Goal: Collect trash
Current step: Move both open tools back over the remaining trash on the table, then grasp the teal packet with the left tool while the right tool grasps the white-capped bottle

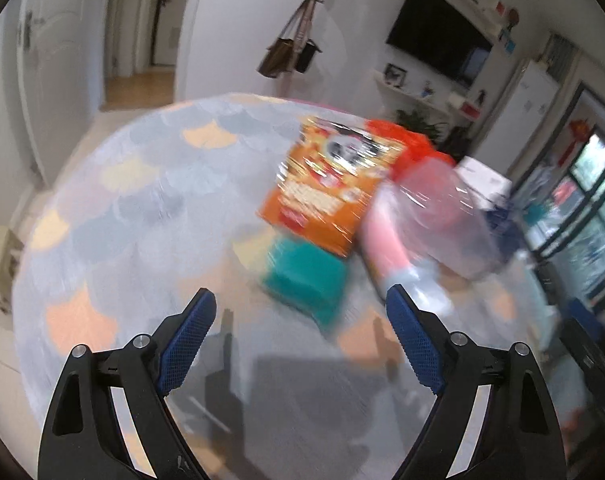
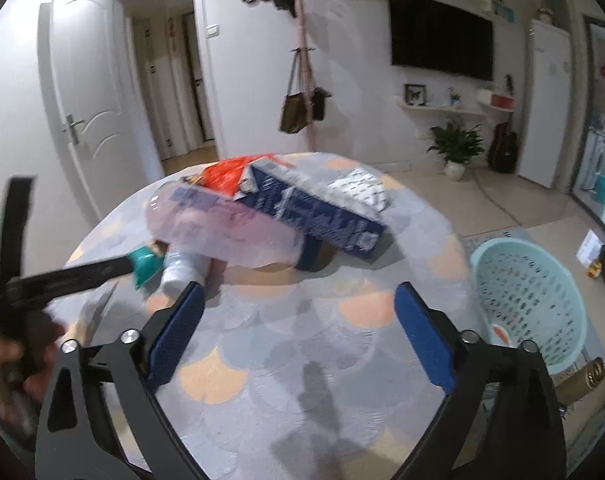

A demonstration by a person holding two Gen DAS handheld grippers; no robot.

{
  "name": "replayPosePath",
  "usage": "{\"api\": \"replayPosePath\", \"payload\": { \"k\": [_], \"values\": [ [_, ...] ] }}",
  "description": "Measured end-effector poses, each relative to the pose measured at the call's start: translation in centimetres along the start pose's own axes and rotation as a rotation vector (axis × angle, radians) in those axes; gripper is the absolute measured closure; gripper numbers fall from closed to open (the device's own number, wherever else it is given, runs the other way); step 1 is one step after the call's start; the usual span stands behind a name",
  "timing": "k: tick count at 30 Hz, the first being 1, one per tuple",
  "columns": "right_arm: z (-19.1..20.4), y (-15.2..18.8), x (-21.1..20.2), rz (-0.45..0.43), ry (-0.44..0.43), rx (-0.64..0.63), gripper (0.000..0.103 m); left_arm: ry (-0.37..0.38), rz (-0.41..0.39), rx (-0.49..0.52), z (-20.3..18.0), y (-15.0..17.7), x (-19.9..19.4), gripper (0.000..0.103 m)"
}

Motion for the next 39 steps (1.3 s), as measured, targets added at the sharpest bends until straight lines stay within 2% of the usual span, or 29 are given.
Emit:
{"api": "replayPosePath", "payload": {
  "k": [2,4,6,8,11,13,15,19,22,25,26,27,32,36,39],
  "values": [
    [0.6,-0.2,0.5,0.015,-0.002,-0.019,0.022,0.005,0.029,0.016,0.1,-0.6,1.2,0.019],
    [0.9,-0.6,1.1,0.028,-0.04,-0.015,0.023,0.015,0.052,0.029,-0.1,-0.9,2.1,0.02],
    [1.4,-1.2,2.0,0.055,-0.085,-0.003,0.023,-0.006,0.062,0.043,-0.2,-0.9,2.7,0.033],
    [2.1,-1.3,2.9,0.08,-0.125,0.005,0.023,-0.027,0.037,0.094,-0.6,-0.8,2.5,0.049],
    [4.0,-1.4,5.1,0.132,-0.171,0.006,0.023,-0.032,0.014,0.108,-0.5,-0.6,1.9,0.055],
    [5.0,-1.5,6.3,0.161,-0.189,0.01,0.024,-0.05,-0.009,0.106,0.2,-0.5,1.1,0.056],
    [6.0,-1.6,7.7,0.181,-0.206,0.022,0.024,-0.036,-0.02,0.088,1.2,-0.2,0.3,0.056],
    [7.4,-2.0,10.8,0.23,-0.182,0.051,0.024,-0.036,-0.046,0.062,2.9,0.3,-1.4,0.056],
    [8.2,-2.0,12.3,0.242,-0.152,0.058,0.03,-0.031,-0.063,0.038,3.6,0.5,-2.2,0.056],
    [8.9,-2.0,13.5,0.253,-0.129,0.058,0.045,-0.015,-0.072,0.021,3.9,0.5,-2.6,0.056],
    [9.0,-2.0,13.8,0.261,-0.125,0.058,0.055,-0.013,-0.075,0.021,4.0,0.6,-2.7,0.056],
    [9.1,-1.8,14.2,0.275,-0.115,0.057,0.059,-0.014,-0.078,0.022,3.9,0.8,-2.8,0.056],
    [8.8,-1.2,13.1,0.29,-0.173,0.033,0.059,-0.007,-0.108,0.002,3.7,0.5,-4.2,0.056],
    [8.7,0.4,10.5,0.319,-0.262,-0.018,0.059,-0.001,-0.134,-0.014,3.5,0.4,-5.3,0.056],
    [8.6,1.4,8.5,0.322,-0.294,-0.055,0.059,-0.006,-0.142,-0.019,3.0,0.4,-5.8,0.056]
  ]
}}
Point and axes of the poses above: each gripper's, at about its wrist camera, not at the fingertips, and x roughly the way its jaws point, z to its left, y to its underside, the point moved 2 cm from there along x, roughly the way its jaws point, and after that the axes turned 7 degrees about -y, right-handed, at the moved point
